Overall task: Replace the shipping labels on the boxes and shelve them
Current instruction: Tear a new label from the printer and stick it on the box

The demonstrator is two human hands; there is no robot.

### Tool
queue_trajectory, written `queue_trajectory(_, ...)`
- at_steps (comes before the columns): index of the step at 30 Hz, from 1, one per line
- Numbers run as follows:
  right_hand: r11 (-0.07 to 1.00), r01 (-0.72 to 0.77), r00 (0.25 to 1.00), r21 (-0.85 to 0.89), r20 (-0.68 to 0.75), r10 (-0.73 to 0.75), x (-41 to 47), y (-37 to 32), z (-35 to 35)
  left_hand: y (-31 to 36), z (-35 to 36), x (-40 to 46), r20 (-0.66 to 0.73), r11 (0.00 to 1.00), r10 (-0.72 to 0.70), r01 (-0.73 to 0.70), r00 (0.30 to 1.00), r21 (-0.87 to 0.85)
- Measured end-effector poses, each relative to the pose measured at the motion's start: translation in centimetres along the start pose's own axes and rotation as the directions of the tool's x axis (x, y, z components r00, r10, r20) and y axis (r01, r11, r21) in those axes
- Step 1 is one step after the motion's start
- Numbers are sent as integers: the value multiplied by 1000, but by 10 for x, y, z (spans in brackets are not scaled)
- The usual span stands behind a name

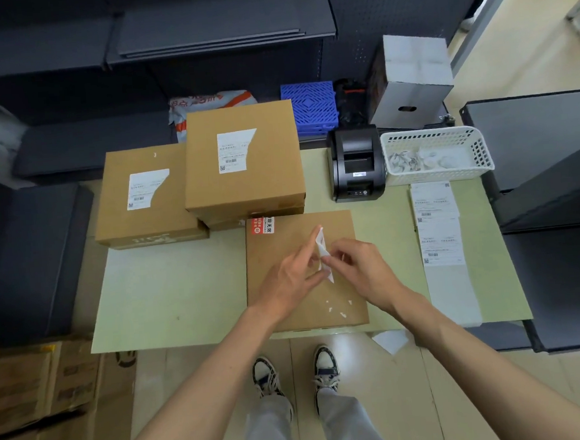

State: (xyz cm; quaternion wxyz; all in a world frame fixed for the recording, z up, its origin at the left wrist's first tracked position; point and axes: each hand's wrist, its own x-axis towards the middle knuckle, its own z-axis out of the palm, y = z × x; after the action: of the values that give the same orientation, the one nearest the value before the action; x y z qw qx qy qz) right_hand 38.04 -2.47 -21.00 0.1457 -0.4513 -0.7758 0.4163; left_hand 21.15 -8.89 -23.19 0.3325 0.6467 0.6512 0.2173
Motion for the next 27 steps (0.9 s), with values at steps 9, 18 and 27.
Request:
queue_trajectory(9,963,-123,991,239,-30,134,5,-18,-33,19,-14,18,-141,991,2,-21,990,-135)
queue_trajectory(18,886,-146,985,439,-16,170,6,-20,-69,80,-31,48,-244,919,-158,53,957,-390)
queue_trajectory(27,877,-124,955,465,-184,232,22,-33,-109,112,-42,84,108,992,113,-118,988,42)
